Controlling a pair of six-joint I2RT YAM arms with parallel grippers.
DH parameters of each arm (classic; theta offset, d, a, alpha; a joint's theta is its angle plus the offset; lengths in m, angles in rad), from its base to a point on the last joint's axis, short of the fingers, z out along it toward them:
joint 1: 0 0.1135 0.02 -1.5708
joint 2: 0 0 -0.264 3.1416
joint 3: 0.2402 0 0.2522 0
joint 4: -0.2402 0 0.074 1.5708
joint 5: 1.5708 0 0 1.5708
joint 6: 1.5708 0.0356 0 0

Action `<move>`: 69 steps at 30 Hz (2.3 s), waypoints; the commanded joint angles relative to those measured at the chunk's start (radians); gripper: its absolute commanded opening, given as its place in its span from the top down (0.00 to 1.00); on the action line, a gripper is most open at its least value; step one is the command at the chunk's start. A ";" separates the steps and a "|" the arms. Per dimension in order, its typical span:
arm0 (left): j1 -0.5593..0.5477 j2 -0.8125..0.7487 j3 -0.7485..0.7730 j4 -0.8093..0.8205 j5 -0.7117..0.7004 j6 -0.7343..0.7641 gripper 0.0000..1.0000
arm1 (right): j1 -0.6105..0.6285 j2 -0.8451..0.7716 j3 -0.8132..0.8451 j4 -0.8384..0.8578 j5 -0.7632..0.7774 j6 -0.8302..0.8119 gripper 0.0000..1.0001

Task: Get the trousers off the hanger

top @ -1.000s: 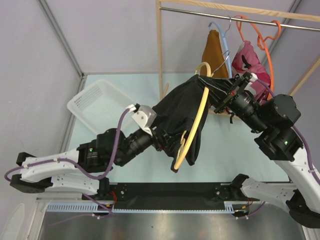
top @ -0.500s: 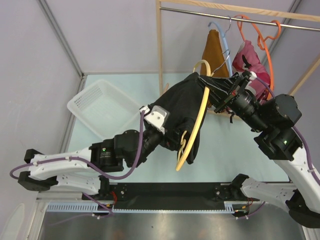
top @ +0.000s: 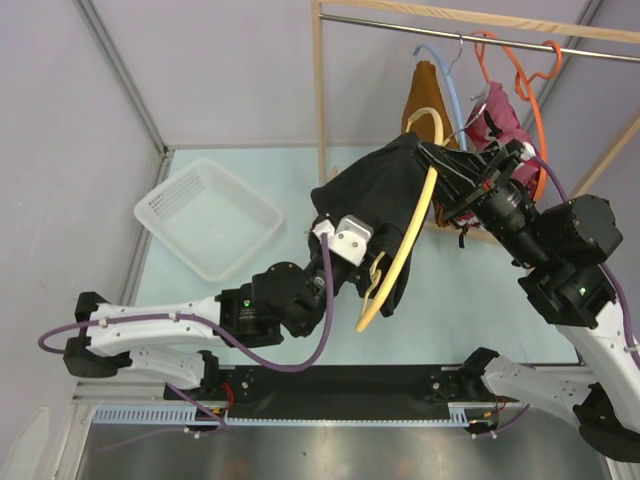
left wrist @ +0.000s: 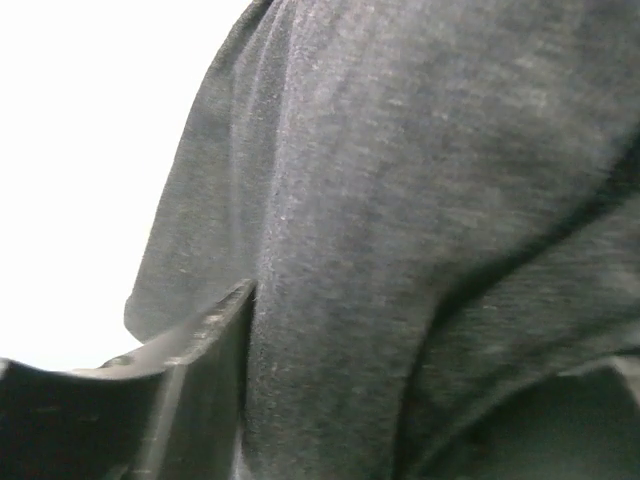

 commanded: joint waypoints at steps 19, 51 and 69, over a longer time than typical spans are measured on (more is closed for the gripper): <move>0.029 -0.082 0.098 0.000 0.016 0.008 1.00 | 0.026 -0.278 -0.066 0.015 -0.006 0.023 1.00; -0.072 0.165 0.662 -0.078 -0.036 0.252 1.00 | 0.028 -0.293 -0.175 -0.280 -0.104 -0.138 1.00; -0.067 0.262 0.779 0.086 -0.216 0.539 1.00 | 0.028 -0.385 -0.267 -0.485 -0.078 -0.218 1.00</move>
